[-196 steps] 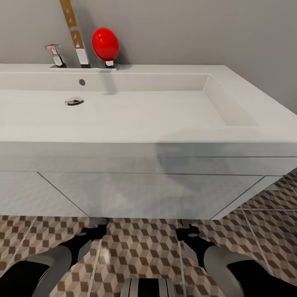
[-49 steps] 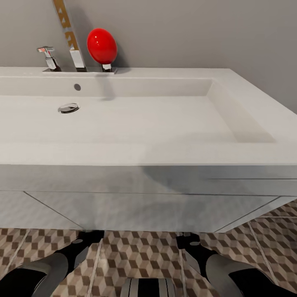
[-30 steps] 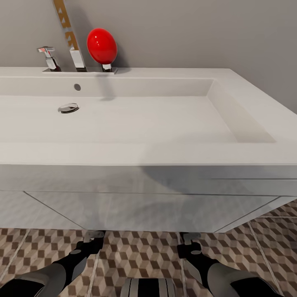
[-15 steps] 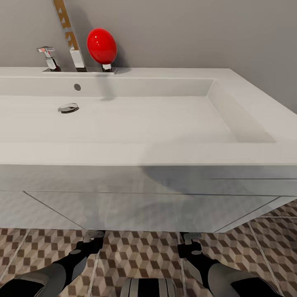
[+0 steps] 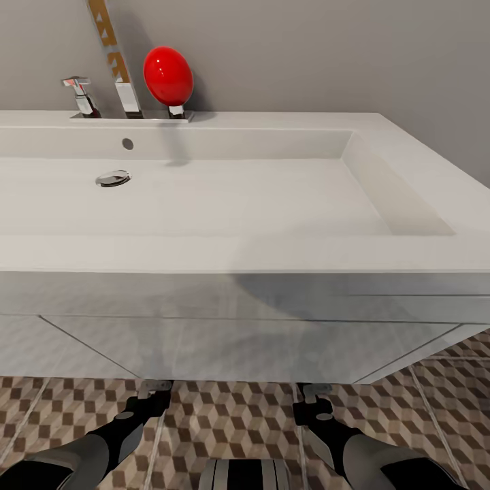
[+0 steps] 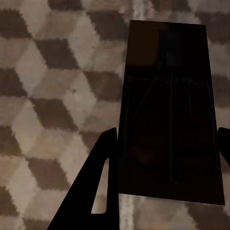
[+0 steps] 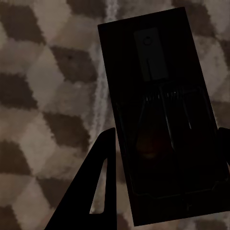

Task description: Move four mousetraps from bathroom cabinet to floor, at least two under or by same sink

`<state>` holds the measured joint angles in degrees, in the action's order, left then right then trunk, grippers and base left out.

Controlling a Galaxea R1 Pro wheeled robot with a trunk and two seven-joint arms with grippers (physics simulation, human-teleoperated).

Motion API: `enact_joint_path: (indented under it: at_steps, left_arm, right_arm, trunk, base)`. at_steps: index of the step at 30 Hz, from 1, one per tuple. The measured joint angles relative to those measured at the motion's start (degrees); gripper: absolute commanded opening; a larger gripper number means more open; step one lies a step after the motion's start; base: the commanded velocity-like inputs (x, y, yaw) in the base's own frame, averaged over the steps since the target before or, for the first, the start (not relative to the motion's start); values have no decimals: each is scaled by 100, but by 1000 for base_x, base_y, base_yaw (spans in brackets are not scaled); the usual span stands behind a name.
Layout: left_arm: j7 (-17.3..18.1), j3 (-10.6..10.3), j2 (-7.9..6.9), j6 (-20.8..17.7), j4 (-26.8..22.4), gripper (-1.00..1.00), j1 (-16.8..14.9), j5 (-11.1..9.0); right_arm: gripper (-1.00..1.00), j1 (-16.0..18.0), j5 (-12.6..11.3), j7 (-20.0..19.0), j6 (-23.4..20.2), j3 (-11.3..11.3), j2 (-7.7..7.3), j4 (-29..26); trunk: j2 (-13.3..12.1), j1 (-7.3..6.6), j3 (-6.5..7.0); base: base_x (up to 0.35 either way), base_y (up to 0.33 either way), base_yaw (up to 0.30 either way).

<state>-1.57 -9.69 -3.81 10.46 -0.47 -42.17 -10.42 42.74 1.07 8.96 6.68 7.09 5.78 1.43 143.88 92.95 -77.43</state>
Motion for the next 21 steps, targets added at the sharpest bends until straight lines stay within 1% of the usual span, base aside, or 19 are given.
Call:
enact_joint_path:
  at_steps: [11,21]
  left_arm:
    - [0,9,11,-21,-30,-100,0,7]
    - [1,27,35,-20,-58,-100,0,13]
  right_arm:
    - [-100,0,0,0,4,2,5,0]
    - [-100,0,12,0,5,8,40,-5]
  trunk:
    - [0,0,0]
    - [0,0,0]
  base:
    - [0,0,0]
    - [0,0,0]
